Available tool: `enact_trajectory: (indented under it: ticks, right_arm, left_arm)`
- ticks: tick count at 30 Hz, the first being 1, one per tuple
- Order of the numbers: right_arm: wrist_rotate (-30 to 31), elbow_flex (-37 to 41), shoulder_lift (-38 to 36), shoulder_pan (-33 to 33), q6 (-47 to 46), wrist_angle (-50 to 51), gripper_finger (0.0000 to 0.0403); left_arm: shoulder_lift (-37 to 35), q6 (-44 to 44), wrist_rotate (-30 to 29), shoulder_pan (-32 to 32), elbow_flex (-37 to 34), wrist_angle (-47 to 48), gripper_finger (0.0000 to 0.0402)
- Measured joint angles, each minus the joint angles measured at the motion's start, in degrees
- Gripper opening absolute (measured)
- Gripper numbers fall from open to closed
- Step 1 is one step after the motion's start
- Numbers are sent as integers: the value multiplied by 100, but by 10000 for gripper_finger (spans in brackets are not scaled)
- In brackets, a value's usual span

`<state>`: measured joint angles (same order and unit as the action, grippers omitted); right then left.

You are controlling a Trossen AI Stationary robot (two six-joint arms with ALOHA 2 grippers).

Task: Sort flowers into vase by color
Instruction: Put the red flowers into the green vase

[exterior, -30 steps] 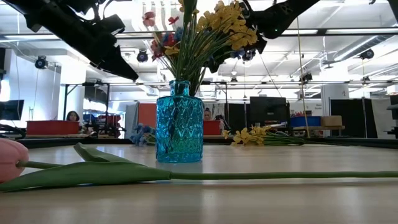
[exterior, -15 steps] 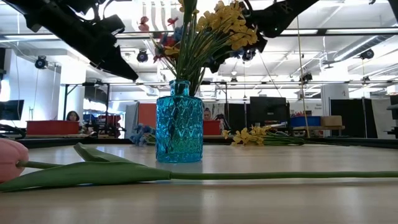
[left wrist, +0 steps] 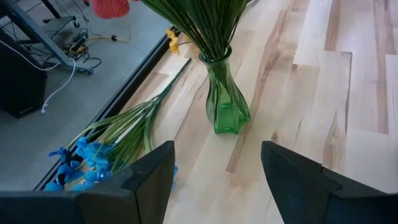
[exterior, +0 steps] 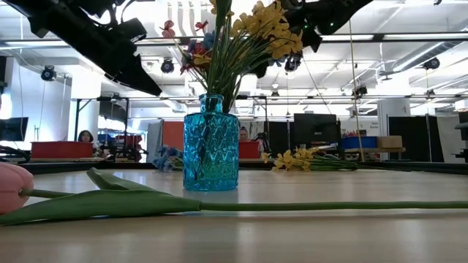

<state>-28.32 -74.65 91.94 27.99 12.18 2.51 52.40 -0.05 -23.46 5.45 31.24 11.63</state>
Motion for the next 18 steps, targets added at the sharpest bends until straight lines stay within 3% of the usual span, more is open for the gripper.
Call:
enact_trajectory:
  ticks: [6,14,16,18]
  right_arm:
    - [403,-7,-159,388,142,150,198]
    - [407,-7,-160,1082,-143,99,199]
    - [311,-7,-110,1206,-325,-197,199]
    - [-223,-9,7,1333,-540,-513,199]
  left_arm:
    - [0,-29,0,2,0,-1,223]
    - [0,-45,0,2,0,-1,223]
    - [0,-44,0,2,0,-1,223]
    - [0,-44,0,2,0,-1,223]
